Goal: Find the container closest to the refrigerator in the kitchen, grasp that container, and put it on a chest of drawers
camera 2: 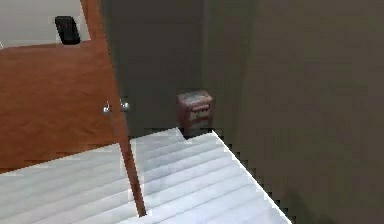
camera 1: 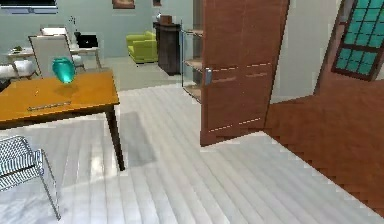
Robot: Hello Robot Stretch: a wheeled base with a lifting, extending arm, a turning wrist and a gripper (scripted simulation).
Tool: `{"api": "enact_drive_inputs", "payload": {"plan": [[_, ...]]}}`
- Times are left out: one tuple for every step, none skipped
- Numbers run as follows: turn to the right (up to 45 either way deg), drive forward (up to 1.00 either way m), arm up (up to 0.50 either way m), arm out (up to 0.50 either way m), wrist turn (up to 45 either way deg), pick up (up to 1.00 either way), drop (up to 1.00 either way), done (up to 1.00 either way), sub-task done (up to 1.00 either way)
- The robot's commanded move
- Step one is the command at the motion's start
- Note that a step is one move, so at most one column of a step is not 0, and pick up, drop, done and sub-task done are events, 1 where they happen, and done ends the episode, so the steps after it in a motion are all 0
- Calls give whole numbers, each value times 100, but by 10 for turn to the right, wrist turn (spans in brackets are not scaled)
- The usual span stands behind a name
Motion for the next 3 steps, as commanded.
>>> {"api": "enact_drive_inputs", "payload": {"plan": [[-120, 0, 0, 0, 0, 0, 0, 0, 0], [0, 100, 0, 0, 0, 0, 0, 0, 0], [-30, 0, 0, 0, 0, 0, 0, 0, 0]]}}
